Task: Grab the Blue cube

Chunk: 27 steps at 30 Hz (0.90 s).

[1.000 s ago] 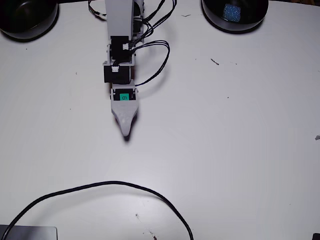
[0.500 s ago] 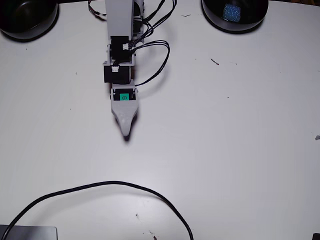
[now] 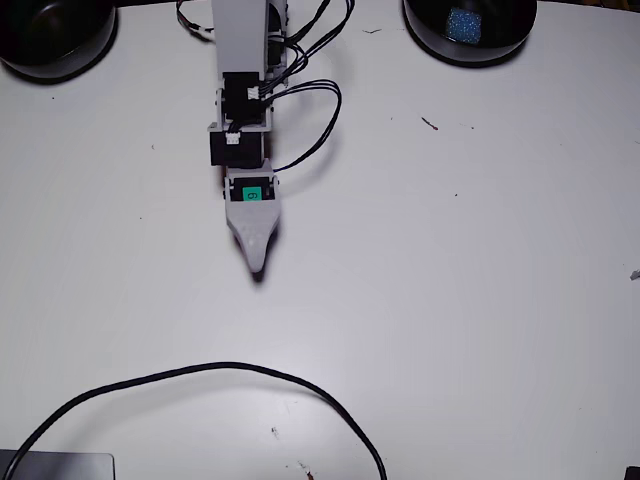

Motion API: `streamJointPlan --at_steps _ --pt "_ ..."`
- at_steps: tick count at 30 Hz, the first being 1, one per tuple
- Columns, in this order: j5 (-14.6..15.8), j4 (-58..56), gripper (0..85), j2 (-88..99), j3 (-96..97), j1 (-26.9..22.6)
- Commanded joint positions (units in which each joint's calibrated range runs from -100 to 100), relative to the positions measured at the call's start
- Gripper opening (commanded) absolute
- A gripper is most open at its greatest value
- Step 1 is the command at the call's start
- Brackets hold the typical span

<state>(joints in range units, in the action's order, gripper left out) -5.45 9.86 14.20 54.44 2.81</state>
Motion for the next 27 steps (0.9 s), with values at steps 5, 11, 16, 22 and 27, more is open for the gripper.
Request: streamJointPlan --at_steps 5,11,16,22,27 --pt "-0.6 2.7 48.8 1.7 0.3 -1.4" --pt "-0.6 3.0 48.8 1.7 0.5 -1.4" --pt "-0.7 1.1 48.8 1.7 -1.6 -1.0" --pt "-1.3 2.3 48.8 1.4 -0.1 -2.4" --pt "-3.3 3.0 49.0 0.9 0.1 -3.3"
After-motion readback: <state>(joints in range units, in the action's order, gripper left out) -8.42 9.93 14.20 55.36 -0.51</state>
